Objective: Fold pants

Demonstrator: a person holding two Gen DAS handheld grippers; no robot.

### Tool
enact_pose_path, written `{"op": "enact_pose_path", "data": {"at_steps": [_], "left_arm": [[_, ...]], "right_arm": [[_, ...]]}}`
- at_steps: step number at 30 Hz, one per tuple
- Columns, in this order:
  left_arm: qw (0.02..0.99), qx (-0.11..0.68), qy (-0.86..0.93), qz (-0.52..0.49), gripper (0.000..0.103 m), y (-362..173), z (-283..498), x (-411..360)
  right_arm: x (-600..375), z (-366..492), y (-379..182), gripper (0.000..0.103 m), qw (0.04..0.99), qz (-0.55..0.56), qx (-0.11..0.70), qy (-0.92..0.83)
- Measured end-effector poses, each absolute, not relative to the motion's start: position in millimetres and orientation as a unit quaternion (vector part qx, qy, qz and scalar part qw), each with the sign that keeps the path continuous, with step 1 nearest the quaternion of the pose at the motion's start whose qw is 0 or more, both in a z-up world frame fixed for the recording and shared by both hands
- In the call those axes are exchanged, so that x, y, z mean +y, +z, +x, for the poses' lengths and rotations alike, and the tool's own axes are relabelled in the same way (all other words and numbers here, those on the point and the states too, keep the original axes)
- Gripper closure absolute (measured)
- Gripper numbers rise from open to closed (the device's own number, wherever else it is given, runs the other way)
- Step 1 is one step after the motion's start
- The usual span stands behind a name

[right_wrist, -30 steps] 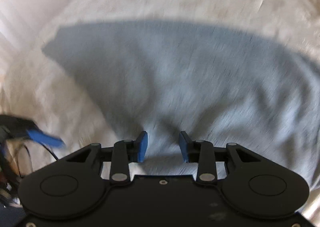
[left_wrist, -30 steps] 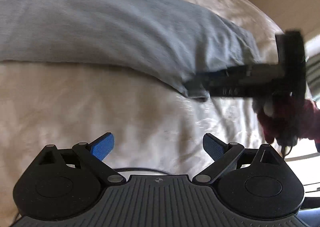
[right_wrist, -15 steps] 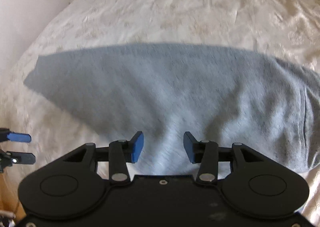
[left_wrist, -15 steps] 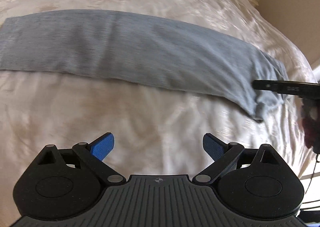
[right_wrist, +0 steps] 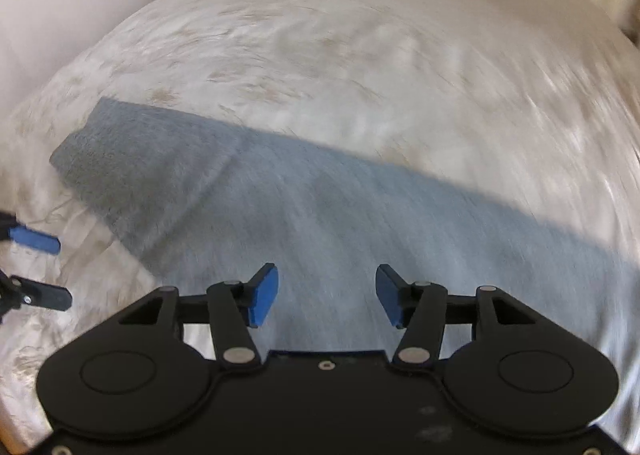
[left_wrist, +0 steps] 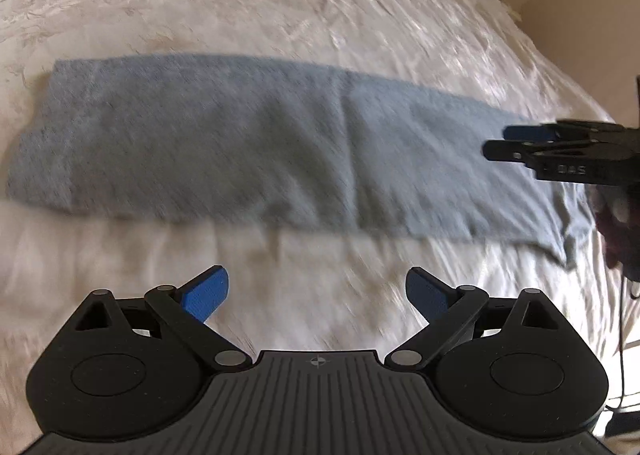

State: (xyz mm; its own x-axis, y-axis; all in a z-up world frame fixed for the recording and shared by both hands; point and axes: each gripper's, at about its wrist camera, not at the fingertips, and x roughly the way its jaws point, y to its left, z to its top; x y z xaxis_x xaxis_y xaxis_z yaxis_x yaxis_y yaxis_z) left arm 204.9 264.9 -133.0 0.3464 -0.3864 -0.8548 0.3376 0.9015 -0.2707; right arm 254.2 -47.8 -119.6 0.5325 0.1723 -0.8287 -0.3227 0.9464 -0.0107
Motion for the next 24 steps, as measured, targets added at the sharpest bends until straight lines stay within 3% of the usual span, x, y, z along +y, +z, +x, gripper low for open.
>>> {"op": "enact_pose_path", "data": {"at_steps": [13, 15, 17, 24], "left_arm": [[0.822, 0.524, -0.202, -0.092, 0.006, -138.7, 239.8, 279.3], [0.821, 0.526, -0.200, -0.097, 0.006, -140.8, 240.2, 280.4], [0.819, 0.529, -0.198, -0.100, 0.006, -143.2, 240.7, 281.1], [0.813, 0.539, -0.199, -0.096, 0.006, -150.5, 242.6, 278.9]], "right_arm": [[23.0, 367.9, -148.1, 0.064, 0.817, -0.262, 0.434, 0.274], [25.3, 373.4, -155.2, 0.078, 0.802, -0.273, 0.443, 0.294], [27.7, 378.1, -162.2, 0.084, 0.790, -0.282, 0.449, 0.307], [30.0, 378.1, -169.3, 0.080, 0.773, -0.303, 0.445, 0.336]]}}
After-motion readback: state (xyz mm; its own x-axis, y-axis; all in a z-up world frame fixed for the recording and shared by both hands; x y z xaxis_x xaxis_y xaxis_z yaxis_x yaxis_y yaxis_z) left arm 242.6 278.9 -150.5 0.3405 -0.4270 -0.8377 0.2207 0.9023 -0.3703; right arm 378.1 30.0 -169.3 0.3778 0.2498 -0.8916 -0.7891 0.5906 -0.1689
